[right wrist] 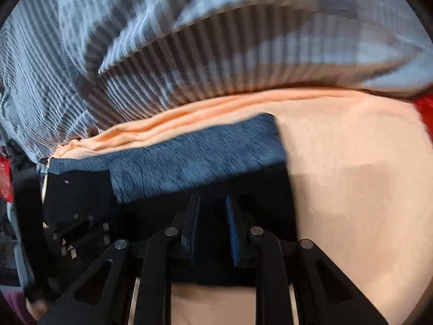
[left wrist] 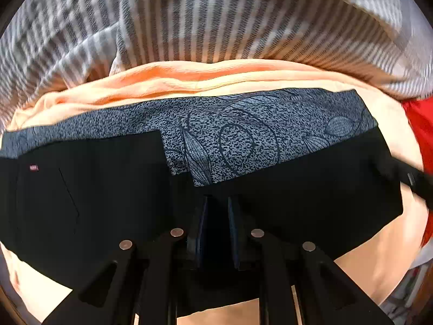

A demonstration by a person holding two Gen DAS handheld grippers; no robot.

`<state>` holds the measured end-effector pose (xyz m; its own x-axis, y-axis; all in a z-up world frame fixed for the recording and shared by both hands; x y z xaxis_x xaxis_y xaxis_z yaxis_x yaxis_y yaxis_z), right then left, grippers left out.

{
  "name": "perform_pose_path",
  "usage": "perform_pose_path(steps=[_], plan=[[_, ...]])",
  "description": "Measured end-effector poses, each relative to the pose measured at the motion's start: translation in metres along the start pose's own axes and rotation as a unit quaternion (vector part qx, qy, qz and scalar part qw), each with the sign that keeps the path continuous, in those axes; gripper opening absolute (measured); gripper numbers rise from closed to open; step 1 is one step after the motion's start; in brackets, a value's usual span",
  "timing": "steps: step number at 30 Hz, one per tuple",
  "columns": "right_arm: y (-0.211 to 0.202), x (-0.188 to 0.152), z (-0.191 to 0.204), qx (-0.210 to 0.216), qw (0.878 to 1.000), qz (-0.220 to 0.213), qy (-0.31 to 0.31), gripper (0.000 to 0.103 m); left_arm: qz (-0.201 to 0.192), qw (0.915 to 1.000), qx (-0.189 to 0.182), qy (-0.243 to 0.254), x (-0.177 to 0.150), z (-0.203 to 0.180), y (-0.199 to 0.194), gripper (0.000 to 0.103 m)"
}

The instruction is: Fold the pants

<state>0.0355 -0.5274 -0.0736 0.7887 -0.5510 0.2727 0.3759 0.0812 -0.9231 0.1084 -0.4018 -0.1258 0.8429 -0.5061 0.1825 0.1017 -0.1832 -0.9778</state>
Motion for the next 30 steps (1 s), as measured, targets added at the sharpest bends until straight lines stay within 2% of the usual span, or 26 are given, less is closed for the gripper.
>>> perform_pose_path(steps=[3, 6, 11, 12, 13, 14, 15, 17, 18, 21, 25, 28, 30], plan=[[-0.004, -0.017, -0.009, -0.01, 1.0, 0.01, -0.005, 0.025, -0.007, 0.9999, 0.011, 0.007, -0.002, -0.004, 0.005, 0.017], [0.01, -0.027, -0.011, -0.015, 1.0, 0.024, -0.012, 0.028, -0.011, 0.9996, 0.023, 0.009, -0.001, -0.015, 0.011, 0.017], [0.014, -0.025, -0.02, 0.01, 0.999, 0.029, 0.013, 0.031, -0.006, 0.9997, 0.025, -0.007, 0.0, -0.013, 0.012, 0.018], [0.015, -0.025, -0.02, 0.012, 0.999, 0.031, 0.013, 0.031, -0.008, 0.9994, 0.034, -0.007, -0.001, -0.015, 0.012, 0.031], [0.015, -0.026, -0.019, 0.014, 0.999, 0.032, 0.012, 0.031, -0.01, 0.9976, 0.068, -0.01, -0.001, -0.011, 0.01, 0.058], [0.014, -0.027, -0.02, 0.016, 0.999, 0.033, 0.007, 0.031, -0.015, 0.995, 0.097, -0.018, 0.001, -0.008, 0.008, 0.071], [0.014, -0.027, -0.019, 0.016, 0.999, 0.033, 0.002, 0.031, -0.016, 0.9948, 0.097, -0.028, 0.001, -0.002, 0.006, 0.079], [0.014, -0.028, -0.018, 0.017, 0.999, 0.033, -0.01, 0.031, -0.007, 0.9959, 0.066, -0.061, -0.002, 0.008, 0.008, 0.079], [0.013, -0.028, -0.018, 0.017, 0.999, 0.034, -0.015, 0.031, -0.007, 0.9956, 0.065, -0.067, -0.003, 0.01, 0.007, 0.079], [0.017, -0.028, -0.012, 0.017, 0.999, 0.036, -0.027, 0.031, -0.013, 0.9943, 0.082, -0.068, -0.004, 0.012, 0.0, 0.079], [0.017, -0.027, -0.012, 0.015, 0.999, 0.038, -0.028, 0.032, -0.016, 0.9941, 0.085, -0.066, -0.008, 0.009, -0.009, 0.079], [0.017, -0.026, -0.008, 0.014, 0.999, 0.04, -0.027, 0.039, -0.016, 0.9945, 0.079, -0.067, -0.01, 0.012, -0.016, 0.079], [0.018, -0.026, -0.003, 0.012, 0.999, 0.041, -0.028, 0.052, -0.013, 0.9945, 0.077, -0.069, -0.012, 0.02, -0.02, 0.079]])
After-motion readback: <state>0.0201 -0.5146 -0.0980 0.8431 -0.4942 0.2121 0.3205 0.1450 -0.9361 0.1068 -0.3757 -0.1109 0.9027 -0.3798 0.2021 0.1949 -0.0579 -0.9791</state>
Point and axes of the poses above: each gripper's, at about its wrist camera, not at the fingertips, and y roughly the way its jaws point, z to its left, x to its top, the point moved 5 cm from there along y, roughly the way its jaws point, and after that the axes turned 1 degree about -z, right-handed, at the moved point
